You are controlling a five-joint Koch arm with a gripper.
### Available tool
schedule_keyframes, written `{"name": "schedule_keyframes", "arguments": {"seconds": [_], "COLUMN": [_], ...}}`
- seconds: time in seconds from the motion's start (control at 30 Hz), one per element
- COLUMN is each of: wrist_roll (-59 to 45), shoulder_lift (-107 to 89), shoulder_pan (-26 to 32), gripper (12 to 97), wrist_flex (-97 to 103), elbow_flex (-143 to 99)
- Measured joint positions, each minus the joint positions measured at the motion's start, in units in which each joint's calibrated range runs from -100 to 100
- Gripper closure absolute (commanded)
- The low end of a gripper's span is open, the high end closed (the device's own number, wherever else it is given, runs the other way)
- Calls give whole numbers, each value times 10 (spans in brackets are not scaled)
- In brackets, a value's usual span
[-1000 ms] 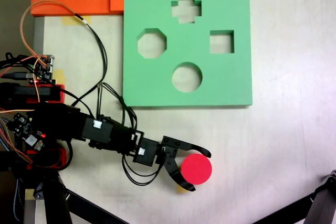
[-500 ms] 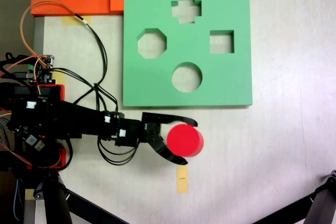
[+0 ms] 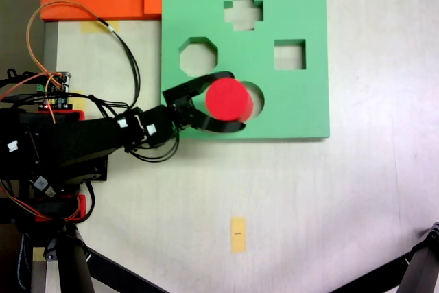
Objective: Put the cylinder block into the corresponding hole
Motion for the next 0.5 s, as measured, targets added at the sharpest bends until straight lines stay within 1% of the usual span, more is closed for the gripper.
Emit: {"name": "schedule_keyframes", "arguments": {"seconds": [0.2,0.37,0.5], "wrist_roll": [0,0,0], "shoulder_lift": [34,112,179], "shoulder_pan": [5,5,5], "gripper": [750,750,748], "wrist_flex": [0,0,0], "elbow_flex": [0,3,56]}}
